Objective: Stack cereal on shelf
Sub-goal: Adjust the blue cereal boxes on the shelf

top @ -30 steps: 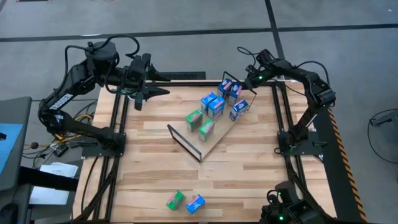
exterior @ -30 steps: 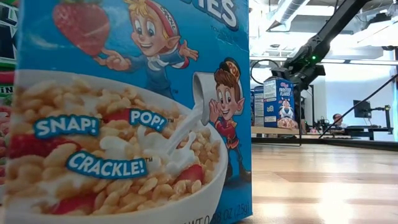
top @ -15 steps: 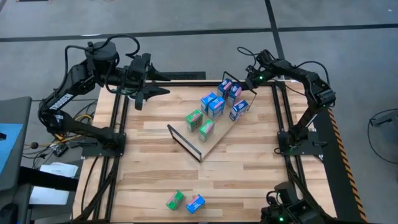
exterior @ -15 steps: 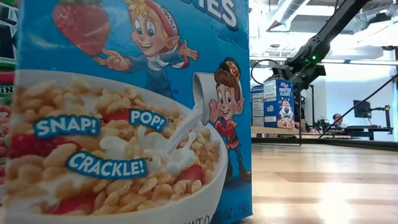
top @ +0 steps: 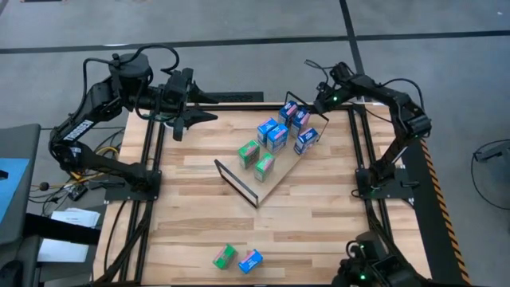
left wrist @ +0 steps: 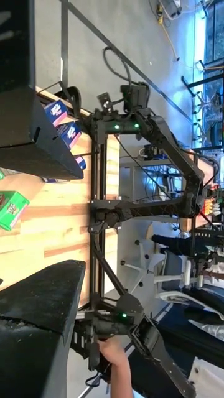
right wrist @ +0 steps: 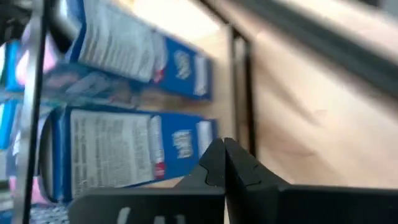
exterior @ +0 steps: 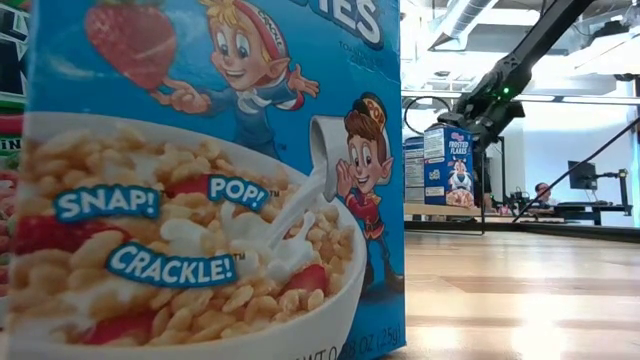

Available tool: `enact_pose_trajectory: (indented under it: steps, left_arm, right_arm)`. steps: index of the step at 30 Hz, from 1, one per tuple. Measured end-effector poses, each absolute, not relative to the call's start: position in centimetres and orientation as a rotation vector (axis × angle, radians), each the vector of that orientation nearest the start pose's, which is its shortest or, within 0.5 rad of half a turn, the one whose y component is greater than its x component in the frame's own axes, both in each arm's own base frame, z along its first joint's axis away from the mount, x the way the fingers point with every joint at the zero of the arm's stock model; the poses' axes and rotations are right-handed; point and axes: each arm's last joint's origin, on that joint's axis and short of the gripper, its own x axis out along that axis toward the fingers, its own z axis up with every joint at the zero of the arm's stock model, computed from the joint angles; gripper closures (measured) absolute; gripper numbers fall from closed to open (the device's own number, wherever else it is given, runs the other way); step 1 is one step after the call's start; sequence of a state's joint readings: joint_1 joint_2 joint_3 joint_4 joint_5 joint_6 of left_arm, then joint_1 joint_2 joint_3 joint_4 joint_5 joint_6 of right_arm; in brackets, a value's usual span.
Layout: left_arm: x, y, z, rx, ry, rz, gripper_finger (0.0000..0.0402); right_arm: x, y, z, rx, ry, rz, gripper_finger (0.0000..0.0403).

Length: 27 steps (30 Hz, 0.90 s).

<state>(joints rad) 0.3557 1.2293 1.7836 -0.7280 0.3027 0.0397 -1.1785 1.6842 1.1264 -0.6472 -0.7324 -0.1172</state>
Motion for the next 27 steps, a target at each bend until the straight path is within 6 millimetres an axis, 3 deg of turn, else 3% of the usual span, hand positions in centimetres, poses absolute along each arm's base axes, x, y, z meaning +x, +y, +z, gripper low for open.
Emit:
enact_pose_trajectory:
  steps: [6,10,15,19,22,27]
  left_arm:
    - [19.3,6.2,51.6,-0.027,0.165,0.050,0.0187]
    - [19.3,6.2,51.6,-0.027,0.165,0.050,0.0187]
    - [19.3,6.2,51.6,-0.026,0.165,0.044,0.0187]
    - [19.2,6.1,51.6,-0.031,0.162,0.000,0.0187]
    - [19.3,6.1,51.6,-0.048,0.162,-0.008,0.0187]
    - [19.2,6.0,51.5,-0.070,0.171,-0.022,0.0187]
  right_arm:
    - [13.2,-29.2,24.6,0.791,0.676,-0.493,0.0394]
    - [13.3,-27.1,28.8,0.672,0.673,-0.620,0.0394]
    - [15.0,-22.1,33.3,0.490,0.624,-0.589,0.0394]
    - [16.6,-17.3,35.4,0.392,0.611,-0.450,0.0394]
    - [17.8,-14.1,35.8,0.393,0.653,-0.361,0.0394]
    - [20.1,-9.6,34.8,0.355,0.778,-0.376,0.0394]
